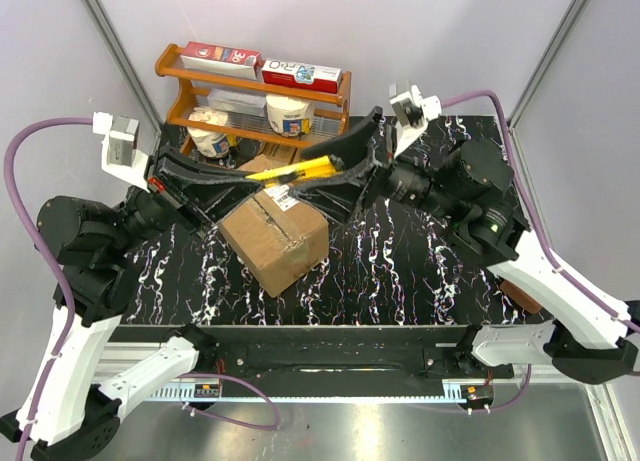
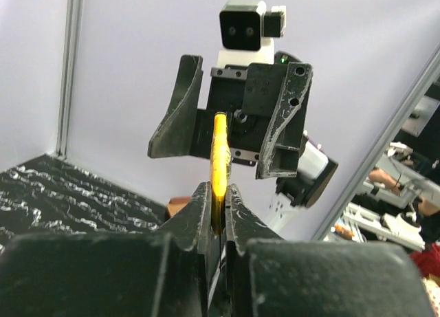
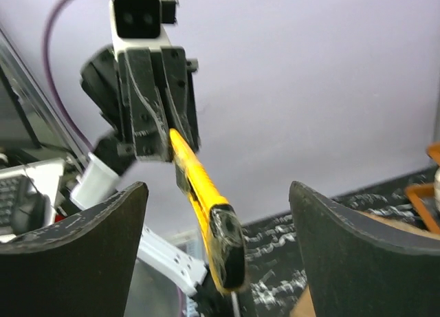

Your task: Unpack the express box

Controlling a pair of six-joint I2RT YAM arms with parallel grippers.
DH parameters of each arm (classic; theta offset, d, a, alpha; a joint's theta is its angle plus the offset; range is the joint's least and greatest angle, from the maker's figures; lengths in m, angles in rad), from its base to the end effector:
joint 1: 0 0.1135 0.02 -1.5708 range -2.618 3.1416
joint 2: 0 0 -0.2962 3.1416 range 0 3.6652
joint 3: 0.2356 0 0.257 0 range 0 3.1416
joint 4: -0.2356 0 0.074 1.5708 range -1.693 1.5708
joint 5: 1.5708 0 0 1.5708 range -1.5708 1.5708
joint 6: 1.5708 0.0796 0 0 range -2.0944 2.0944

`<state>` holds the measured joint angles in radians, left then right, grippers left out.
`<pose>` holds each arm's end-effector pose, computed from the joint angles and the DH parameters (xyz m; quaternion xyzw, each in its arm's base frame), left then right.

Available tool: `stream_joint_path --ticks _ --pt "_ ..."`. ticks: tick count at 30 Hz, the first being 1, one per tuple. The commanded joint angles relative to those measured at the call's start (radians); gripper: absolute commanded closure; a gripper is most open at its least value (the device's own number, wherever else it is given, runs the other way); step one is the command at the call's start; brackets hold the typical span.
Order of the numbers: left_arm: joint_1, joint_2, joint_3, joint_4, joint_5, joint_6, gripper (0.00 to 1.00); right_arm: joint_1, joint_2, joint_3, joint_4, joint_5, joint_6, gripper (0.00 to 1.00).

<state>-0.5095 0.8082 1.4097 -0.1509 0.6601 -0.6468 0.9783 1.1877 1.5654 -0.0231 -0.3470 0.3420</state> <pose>0.0728 -0.0966 0.5782 0.2395 0.5202 -0.5822 0.5771 0.1222 0.2300 0.5878 -0.3106 0.4902 0.5737 0.5781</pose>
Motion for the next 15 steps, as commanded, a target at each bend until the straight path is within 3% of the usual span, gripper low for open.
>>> stream_joint_path --ticks 1,7,15 --pt "0.0 0.035 -0.014 0.232 -0.106 -0.146 1.0 -0.009 0.075 0.106 0.152 -0.067 0.159 0.16" --pt "-0.001 0.097 -0.014 0.31 -0.062 -0.252 1.0 -0.026 0.095 0.133 0.17 -0.105 0.251 0.18" --pt "-0.001 0.126 0.026 0.251 -0.017 -0.254 1.0 -0.082 0.072 0.142 0.195 -0.124 0.388 0.09"
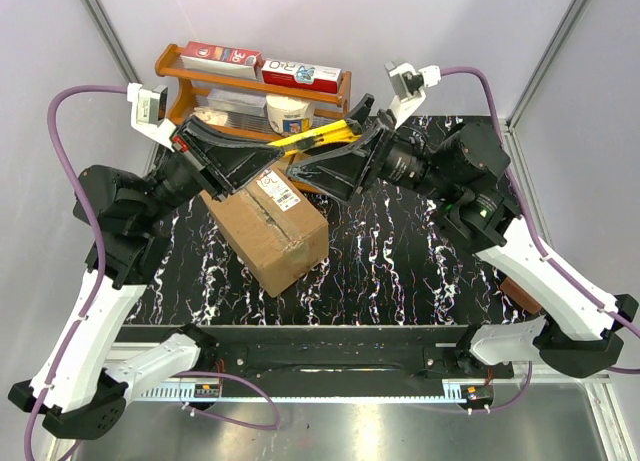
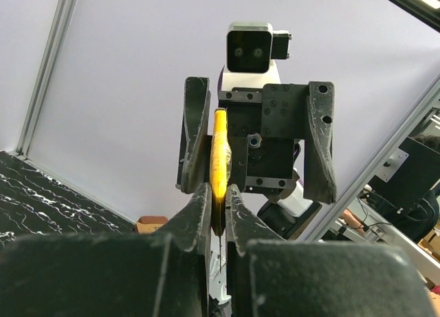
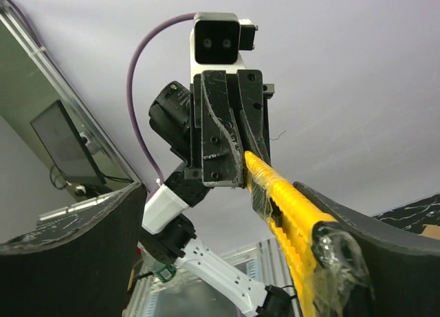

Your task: Unpack the express box

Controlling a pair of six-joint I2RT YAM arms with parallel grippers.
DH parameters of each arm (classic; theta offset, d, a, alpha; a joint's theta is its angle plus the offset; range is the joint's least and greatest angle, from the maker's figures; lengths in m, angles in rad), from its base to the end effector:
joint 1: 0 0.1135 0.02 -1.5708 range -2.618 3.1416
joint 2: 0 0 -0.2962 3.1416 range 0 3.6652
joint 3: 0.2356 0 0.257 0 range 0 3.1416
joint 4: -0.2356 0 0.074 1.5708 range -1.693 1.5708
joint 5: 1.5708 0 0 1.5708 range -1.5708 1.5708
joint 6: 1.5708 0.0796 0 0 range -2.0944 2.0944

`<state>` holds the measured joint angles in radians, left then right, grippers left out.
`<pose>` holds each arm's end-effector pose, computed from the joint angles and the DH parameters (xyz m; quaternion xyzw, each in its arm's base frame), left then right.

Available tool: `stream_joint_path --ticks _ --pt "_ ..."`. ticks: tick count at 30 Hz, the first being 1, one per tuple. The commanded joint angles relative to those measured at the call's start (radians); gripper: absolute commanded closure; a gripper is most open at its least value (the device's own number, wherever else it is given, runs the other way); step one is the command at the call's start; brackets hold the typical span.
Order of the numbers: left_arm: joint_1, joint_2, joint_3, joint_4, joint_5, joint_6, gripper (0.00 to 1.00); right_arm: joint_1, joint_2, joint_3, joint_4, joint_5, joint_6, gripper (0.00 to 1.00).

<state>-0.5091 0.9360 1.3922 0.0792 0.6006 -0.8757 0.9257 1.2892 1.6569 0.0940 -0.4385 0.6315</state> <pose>0.1199 -0.1184 0.5872 0.1666 0.5117 -0.6426 0.5455 0.1414 0.2441 0.6089 -0.2582 0.4813 0.6643 0.5103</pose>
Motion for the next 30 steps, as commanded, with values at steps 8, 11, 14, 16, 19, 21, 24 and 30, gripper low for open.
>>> stream_joint_path --ticks 8,11,14,16,19,21,24,30 --pt "-0.002 0.009 0.059 -0.067 0.013 0.013 1.0 -0.059 -0.034 0.043 0.093 -0.04 0.142 0.14" --pt "-0.002 0.003 0.053 -0.073 -0.015 0.02 1.0 -0.06 -0.025 0.053 0.092 -0.068 0.151 0.2" --pt "-0.002 -0.005 0.034 -0.033 -0.027 -0.003 1.0 -0.06 -0.021 0.052 0.093 -0.081 0.158 0.26" --pt "-0.002 -0.009 0.015 0.001 -0.041 -0.017 1.0 -0.06 -0.018 0.05 0.093 -0.086 0.162 0.27" --pt "-0.002 -0.008 -0.015 0.043 -0.051 -0.045 1.0 -0.06 -0.016 0.049 0.093 -0.095 0.16 0.28" --pt "-0.002 -0.006 -0.016 0.045 -0.047 -0.054 1.0 -0.06 -0.016 0.05 0.093 -0.109 0.157 0.32" --pt "0.0 0.003 -0.004 0.031 -0.044 -0.045 1.0 -0.06 -0.005 0.063 0.081 -0.117 0.154 0.33" --pt "-0.002 0.003 -0.005 0.022 -0.035 -0.049 1.0 -0.06 0.002 0.079 0.035 -0.104 0.131 0.4"
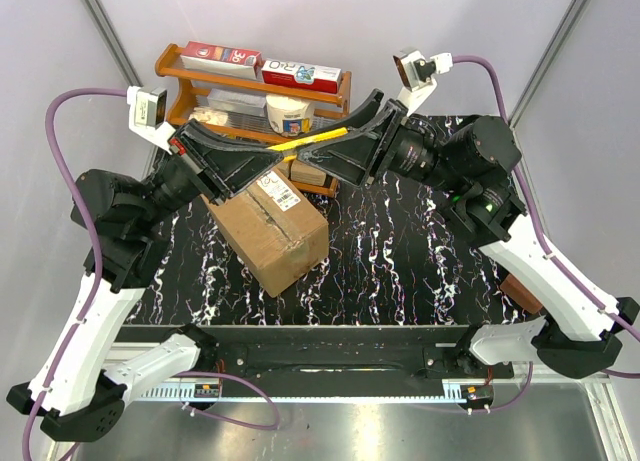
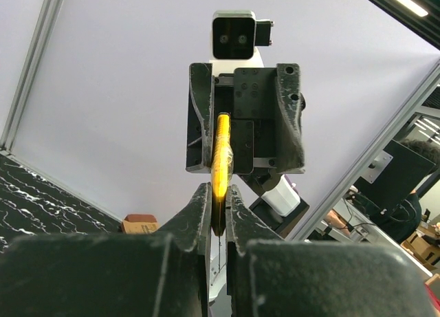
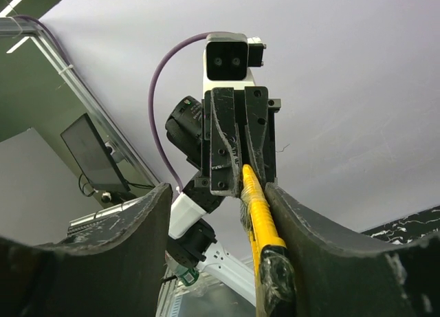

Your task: Unpack the express box

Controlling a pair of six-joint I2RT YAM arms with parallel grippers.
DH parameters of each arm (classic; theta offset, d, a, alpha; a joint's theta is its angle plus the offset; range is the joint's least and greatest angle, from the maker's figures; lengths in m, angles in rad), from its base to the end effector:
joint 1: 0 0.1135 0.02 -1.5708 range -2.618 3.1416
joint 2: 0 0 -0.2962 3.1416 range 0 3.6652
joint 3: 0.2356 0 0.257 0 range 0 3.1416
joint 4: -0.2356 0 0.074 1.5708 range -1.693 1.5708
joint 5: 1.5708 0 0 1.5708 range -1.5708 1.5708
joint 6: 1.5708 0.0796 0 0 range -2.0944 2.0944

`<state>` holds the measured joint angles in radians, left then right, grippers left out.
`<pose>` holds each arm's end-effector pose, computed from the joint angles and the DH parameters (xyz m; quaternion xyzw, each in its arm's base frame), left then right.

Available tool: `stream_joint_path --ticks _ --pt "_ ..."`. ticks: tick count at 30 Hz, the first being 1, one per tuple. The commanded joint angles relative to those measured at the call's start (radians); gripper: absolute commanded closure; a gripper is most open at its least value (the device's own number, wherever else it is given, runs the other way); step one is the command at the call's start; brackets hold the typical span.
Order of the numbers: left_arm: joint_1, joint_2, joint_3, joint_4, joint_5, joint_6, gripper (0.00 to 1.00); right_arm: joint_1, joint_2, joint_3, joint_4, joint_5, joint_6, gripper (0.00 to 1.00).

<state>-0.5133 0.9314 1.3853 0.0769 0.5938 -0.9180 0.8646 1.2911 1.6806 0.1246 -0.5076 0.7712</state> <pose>0.1195 -0.1185 0.5855 0.1532 0.5165 -0.6542 0.5309 0.1468 0.2318 0.6192 -0.2394 0.4773 0.6966 0.4792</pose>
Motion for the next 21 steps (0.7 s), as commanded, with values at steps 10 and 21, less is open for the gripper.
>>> stream_joint_path --ticks 10,21 --pt "0.004 0.003 -0.005 0.014 -0.035 -0.007 1.0 0.001 0.017 0.077 -0.054 -0.025 -0.026 0.84" --pt "0.002 -0.031 0.043 -0.161 -0.104 0.122 0.08 -0.01 -0.019 0.057 -0.219 0.084 -0.137 1.0"
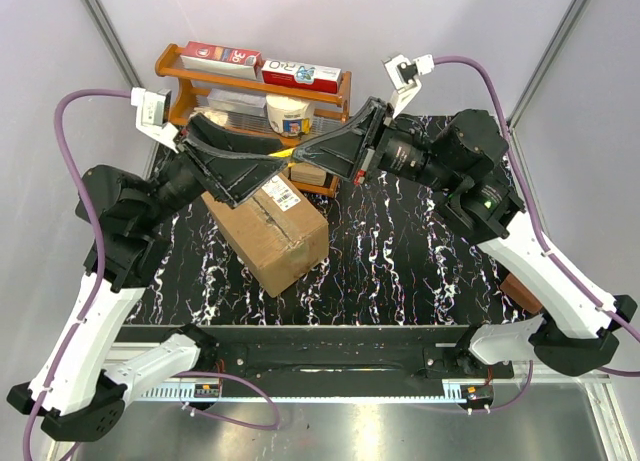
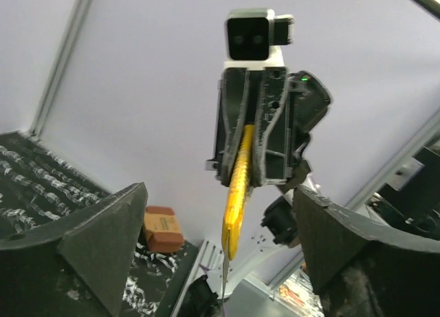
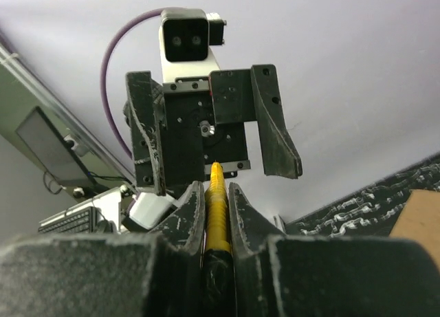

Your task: Unpack the express box

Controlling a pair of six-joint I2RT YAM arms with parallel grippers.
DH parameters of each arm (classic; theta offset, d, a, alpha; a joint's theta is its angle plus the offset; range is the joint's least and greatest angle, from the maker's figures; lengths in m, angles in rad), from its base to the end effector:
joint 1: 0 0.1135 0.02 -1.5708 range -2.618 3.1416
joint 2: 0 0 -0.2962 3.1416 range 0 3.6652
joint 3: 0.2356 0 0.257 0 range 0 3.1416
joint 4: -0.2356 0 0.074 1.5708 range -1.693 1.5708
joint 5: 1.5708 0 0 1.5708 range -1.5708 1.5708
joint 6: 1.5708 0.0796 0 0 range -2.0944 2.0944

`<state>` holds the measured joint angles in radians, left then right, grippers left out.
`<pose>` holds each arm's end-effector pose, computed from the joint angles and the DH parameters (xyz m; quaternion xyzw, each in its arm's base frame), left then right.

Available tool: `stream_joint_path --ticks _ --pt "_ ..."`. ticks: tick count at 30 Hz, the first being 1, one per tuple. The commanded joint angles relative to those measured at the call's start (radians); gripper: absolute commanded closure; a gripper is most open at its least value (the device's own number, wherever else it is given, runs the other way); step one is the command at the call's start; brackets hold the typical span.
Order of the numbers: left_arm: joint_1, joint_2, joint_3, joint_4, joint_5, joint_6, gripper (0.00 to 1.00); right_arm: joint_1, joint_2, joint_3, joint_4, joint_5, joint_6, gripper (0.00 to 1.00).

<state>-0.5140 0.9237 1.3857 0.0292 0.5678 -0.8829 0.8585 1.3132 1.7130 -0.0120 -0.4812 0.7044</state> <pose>0.1207 -0.1173 0.5815 0.1457 0.5291 -0.6398 0.5381 0.1585 0.2399 0.6071 -0.2389 0.5247 0.6621 0.4787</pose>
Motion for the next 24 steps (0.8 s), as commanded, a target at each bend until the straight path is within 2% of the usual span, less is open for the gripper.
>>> stream_joint_path --ticks 1,5,6,8,9,12,14,16,17,18,20,22,24 --pt "0.005 -0.028 0.05 -0.153 -0.13 0.128 0.03 -0.006 -0.046 0.02 -0.103 0.075 -0.088 1.0" --pt "0.006 -0.034 0.098 -0.45 -0.33 0.212 0.01 -0.009 -0.065 -0.004 -0.206 0.209 -0.201 1.0" --pt "0.006 -0.036 0.101 -0.497 -0.43 0.22 0.01 -0.009 -0.068 -0.022 -0.233 0.229 -0.221 1.0" --pt "0.008 -0.029 0.099 -0.634 -0.538 0.228 0.01 -0.009 -0.068 -0.042 -0.27 0.294 -0.268 1.0" --pt "0.011 -0.029 0.087 -0.67 -0.625 0.228 0.01 -0.009 -0.063 -0.064 -0.279 0.315 -0.287 1.0" --pt "0.038 -0.032 0.027 -0.755 -0.722 0.237 0.01 -0.009 -0.051 -0.113 -0.296 0.386 -0.345 1.0" --pt "0.096 -0.037 -0.04 -0.776 -0.737 0.223 0.01 -0.009 -0.039 -0.138 -0.287 0.411 -0.385 1.0" --pt "0.172 -0.033 -0.097 -0.761 -0.663 0.18 0.01 -0.009 -0.009 -0.168 -0.273 0.403 -0.43 1.0" --pt "0.268 -0.019 -0.149 -0.747 -0.617 0.164 0.01 -0.007 -0.002 -0.19 -0.247 0.401 -0.439 1.0" --pt "0.314 -0.011 -0.175 -0.746 -0.539 0.132 0.01 -0.009 0.02 -0.2 -0.232 0.408 -0.445 1.0" --pt "0.417 0.01 -0.253 -0.718 -0.487 0.116 0.01 -0.007 0.043 -0.217 -0.198 0.42 -0.457 1.0" --pt "0.459 0.035 -0.286 -0.7 -0.428 0.105 0.01 -0.007 0.078 -0.219 -0.181 0.421 -0.457 1.0" --pt "0.479 0.056 -0.3 -0.698 -0.437 0.117 0.01 -0.007 0.107 -0.22 -0.158 0.426 -0.465 1.0"
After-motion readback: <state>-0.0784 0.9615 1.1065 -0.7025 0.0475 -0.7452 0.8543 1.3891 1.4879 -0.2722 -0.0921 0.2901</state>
